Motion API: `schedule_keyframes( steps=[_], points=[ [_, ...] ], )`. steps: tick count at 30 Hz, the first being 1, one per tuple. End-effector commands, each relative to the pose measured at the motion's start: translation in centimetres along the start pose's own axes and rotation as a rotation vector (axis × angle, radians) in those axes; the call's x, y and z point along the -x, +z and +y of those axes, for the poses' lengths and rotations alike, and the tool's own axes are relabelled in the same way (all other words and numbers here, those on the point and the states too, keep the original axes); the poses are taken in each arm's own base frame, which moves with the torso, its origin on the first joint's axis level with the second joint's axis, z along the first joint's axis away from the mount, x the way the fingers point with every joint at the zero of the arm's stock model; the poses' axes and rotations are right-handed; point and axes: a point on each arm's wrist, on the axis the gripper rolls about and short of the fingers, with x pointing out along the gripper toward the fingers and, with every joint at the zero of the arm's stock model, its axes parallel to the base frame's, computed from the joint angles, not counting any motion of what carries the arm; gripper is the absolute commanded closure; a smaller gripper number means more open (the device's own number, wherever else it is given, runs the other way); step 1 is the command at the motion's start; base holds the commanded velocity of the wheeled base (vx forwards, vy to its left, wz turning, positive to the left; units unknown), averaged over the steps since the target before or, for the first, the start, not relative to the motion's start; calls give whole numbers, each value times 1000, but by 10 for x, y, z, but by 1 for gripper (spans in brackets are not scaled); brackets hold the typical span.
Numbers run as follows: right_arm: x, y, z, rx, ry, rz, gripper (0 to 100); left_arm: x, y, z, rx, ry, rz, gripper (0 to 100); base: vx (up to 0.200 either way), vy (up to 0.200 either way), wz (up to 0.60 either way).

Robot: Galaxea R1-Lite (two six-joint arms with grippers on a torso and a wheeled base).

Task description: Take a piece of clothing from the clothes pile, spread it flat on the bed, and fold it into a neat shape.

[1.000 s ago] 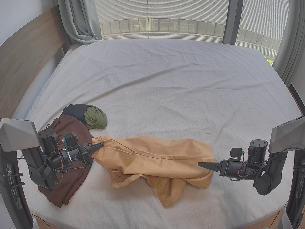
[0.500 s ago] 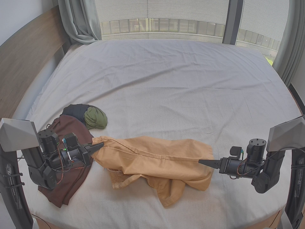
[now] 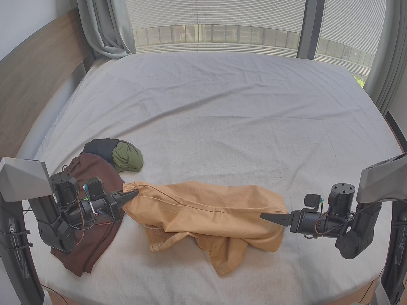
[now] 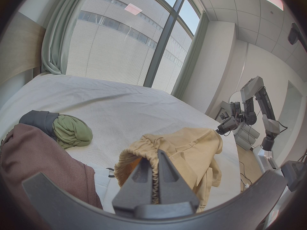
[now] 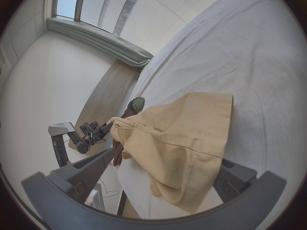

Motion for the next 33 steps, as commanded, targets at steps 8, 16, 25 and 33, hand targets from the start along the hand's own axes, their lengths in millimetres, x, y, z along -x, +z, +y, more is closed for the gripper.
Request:
schedule_keyframes(
  steps=[8,16,25,33],
  points=[
    [-8,10,3,37,28,-30,0,0,0,0,-2,0,-2,100,0,0,0],
    [-9,12,3,42,30,-37,0,0,0,0,-1,1,-1,100,0,0,0],
    [-10,16,1,51,31,-51,100,-1,-2,0,2,-2,2,100,0,0,0],
    [-9,17,3,66,29,-57,100,-1,-5,1,9,-1,8,100,0,0,0]
  ],
)
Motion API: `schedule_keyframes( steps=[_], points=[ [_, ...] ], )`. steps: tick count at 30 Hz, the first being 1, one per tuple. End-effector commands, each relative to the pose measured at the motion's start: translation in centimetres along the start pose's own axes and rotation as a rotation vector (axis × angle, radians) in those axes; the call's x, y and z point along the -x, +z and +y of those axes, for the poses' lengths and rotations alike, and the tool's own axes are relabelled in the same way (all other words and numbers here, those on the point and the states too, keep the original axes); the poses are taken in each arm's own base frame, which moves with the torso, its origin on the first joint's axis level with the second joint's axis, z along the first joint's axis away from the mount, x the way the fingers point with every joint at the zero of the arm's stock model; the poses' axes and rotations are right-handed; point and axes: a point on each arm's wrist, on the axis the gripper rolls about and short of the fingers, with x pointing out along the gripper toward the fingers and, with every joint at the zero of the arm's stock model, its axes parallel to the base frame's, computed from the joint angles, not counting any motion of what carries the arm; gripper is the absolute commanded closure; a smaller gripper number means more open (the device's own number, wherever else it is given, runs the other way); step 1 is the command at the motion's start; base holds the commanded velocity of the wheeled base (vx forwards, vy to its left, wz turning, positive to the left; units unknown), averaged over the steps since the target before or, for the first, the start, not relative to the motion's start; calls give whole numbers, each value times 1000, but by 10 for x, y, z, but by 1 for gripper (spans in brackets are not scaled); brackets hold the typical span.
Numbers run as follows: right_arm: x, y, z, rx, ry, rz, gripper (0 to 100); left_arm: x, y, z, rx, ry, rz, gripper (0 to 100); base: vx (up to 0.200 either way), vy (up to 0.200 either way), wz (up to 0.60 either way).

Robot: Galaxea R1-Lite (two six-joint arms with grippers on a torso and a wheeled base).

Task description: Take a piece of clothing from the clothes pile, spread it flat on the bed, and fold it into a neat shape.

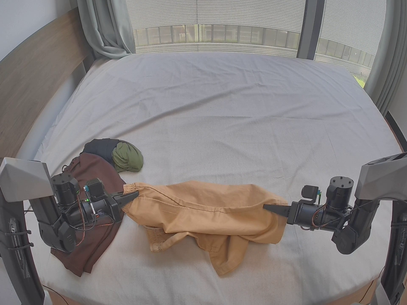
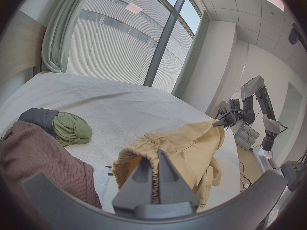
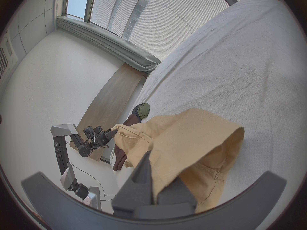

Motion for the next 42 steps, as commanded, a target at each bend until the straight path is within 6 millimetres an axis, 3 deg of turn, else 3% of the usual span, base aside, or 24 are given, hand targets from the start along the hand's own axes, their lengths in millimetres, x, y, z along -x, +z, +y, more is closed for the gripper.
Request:
schedule_keyframes(
  steps=[1,8,12,23,31,42],
  points=[
    [2,2,2,13,-1,-5,100,0,-1,1,3,2,0,100,0,0,0],
    [16,20,27,96,9,-81,100,2,22,-4,-45,-4,-57,100,0,0,0],
    [26,21,38,182,11,-88,100,5,38,-6,-54,-3,-97,100,0,0,0],
    [33,29,47,310,-17,-139,100,15,73,-11,-64,14,-187,100,0,0,0],
    [43,45,68,324,25,-208,100,19,77,-11,-47,61,-202,100,0,0,0],
    [53,55,80,343,40,-259,100,22,86,-14,-55,58,-226,100,0,0,0]
  ],
)
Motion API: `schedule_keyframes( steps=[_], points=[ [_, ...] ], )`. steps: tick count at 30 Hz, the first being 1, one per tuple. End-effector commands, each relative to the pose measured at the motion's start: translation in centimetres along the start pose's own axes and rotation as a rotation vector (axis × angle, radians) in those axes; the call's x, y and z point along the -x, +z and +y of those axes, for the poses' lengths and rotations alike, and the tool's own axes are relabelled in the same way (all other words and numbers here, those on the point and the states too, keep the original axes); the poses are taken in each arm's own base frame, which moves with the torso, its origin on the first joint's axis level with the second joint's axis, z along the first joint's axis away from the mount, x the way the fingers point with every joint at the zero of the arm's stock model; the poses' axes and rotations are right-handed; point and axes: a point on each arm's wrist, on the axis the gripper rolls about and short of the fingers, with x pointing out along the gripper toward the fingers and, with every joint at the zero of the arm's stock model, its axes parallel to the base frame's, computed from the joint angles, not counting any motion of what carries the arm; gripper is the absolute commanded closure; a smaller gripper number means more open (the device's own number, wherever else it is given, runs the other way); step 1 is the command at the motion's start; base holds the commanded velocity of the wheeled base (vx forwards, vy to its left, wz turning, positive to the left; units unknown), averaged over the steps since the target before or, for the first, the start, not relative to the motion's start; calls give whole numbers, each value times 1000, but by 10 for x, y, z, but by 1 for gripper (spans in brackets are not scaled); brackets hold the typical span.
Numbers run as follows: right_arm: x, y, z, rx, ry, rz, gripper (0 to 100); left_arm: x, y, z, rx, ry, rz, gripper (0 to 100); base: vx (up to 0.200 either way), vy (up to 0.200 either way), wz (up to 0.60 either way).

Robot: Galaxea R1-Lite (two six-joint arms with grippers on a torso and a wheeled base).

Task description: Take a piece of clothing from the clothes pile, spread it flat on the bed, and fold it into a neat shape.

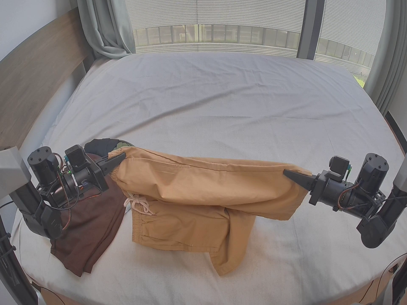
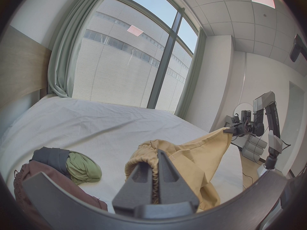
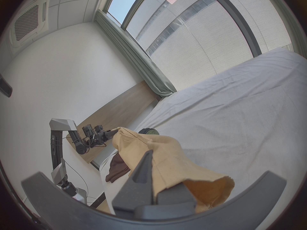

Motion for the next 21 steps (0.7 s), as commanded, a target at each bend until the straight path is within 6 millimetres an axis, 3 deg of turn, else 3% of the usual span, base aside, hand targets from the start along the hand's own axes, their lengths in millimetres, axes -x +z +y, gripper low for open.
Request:
schedule_keyframes(
  steps=[1,21],
  points=[
    [4,10,7,15,12,-35,100,1,5,-1,-10,-2,-12,100,0,0,0],
    [10,27,17,39,34,-90,100,5,24,-9,24,-14,-58,100,0,0,0]
  ],
)
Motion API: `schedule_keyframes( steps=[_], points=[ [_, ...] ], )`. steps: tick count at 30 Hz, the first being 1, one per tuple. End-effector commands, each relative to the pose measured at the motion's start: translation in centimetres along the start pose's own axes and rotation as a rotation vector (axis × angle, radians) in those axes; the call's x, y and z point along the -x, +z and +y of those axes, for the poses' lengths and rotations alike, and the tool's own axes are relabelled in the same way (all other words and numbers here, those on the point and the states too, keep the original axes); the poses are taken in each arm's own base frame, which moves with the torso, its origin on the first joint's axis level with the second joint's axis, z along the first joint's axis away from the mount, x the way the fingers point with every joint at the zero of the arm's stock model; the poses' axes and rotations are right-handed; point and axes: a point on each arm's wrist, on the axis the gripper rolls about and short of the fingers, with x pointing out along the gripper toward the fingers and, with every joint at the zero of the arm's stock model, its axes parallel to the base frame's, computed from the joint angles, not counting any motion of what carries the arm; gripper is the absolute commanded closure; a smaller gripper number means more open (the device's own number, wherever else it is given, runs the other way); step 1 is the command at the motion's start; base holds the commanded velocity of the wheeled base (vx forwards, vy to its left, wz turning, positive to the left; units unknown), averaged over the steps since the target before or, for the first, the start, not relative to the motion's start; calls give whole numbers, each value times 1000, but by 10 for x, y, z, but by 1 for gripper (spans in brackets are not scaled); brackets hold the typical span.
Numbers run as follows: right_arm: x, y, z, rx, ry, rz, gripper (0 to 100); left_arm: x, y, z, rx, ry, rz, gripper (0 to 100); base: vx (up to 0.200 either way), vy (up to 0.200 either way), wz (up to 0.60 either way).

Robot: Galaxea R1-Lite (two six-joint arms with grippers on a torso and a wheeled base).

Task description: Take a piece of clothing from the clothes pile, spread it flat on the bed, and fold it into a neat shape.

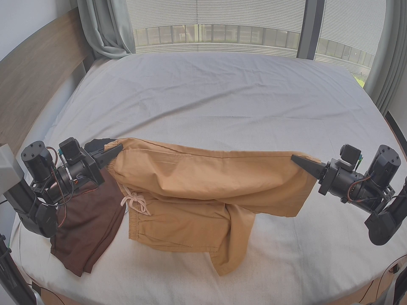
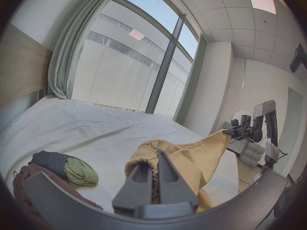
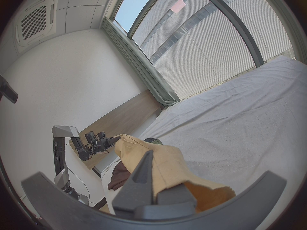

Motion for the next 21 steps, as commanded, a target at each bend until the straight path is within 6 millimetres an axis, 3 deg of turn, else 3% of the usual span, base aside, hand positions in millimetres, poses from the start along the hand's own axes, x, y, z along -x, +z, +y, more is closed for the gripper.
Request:
schedule_keyframes(
  steps=[1,21],
  points=[
    [2,8,4,21,10,-28,100,1,5,-1,-8,-1,-12,100,0,0,0],
    [14,33,-13,31,-52,-112,100,3,11,4,13,15,-34,100,0,0,0]
  ],
)
